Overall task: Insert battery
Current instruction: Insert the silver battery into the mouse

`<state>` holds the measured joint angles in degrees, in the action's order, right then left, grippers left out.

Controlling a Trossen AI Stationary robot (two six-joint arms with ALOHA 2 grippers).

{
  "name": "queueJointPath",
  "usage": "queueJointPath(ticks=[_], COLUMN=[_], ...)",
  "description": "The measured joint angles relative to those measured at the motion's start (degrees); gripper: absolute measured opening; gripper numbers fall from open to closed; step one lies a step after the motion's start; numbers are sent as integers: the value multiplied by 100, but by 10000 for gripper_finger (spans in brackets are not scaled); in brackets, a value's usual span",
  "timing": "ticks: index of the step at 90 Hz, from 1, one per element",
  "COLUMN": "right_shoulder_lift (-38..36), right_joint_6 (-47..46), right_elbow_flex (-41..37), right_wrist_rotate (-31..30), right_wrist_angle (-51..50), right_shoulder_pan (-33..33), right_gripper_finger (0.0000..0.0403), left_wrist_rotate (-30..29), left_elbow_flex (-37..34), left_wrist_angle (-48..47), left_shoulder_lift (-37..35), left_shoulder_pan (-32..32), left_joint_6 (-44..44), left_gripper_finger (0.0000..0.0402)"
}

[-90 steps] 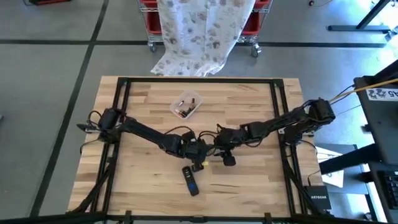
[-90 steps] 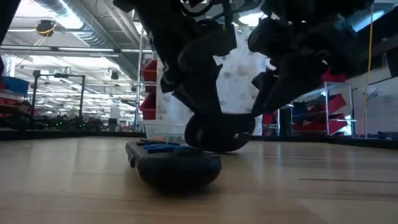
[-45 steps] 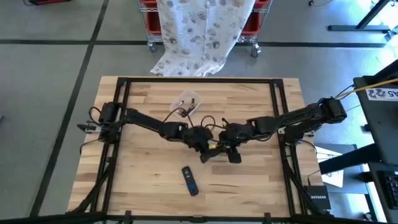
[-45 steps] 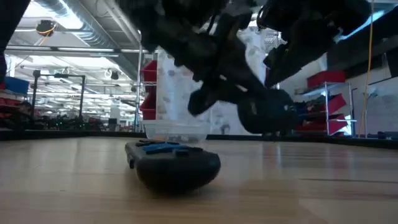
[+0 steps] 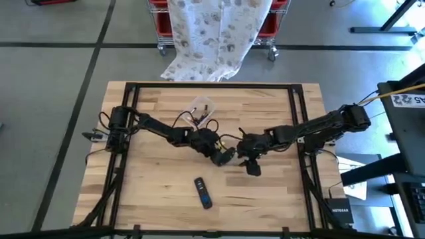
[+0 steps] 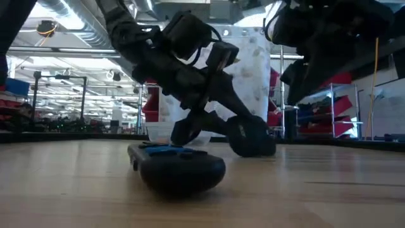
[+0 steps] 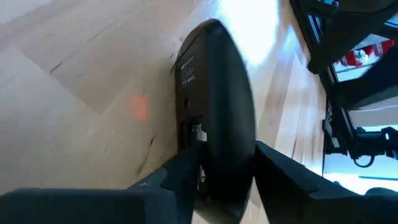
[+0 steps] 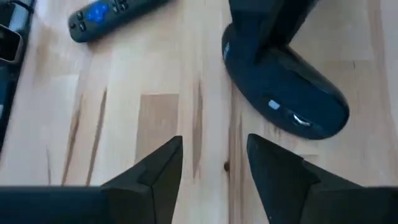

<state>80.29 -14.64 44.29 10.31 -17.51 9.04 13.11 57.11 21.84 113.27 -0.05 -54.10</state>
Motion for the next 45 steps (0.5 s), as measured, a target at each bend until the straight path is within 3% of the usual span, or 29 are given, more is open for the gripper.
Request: queueJointPath(ticks=[16, 45], right_shoulder_lift=[2, 17], right_joint_6=[-44, -183], right_elbow_flex=[-28, -28], right_wrist_rotate=[-2, -33], right_wrist_angle=[161, 191], right_shoulder_pan=[0, 0], right_gripper_finger=[165, 165], left_wrist_rotate=[385, -58], left_elbow_flex=[-16, -16], left_wrist_angle=[-248, -1632], left_shoulder_lift=[-102, -809], left_shoulder_pan=[31, -93], left_joint_6=[112, 511], left_gripper_finger=[173, 165])
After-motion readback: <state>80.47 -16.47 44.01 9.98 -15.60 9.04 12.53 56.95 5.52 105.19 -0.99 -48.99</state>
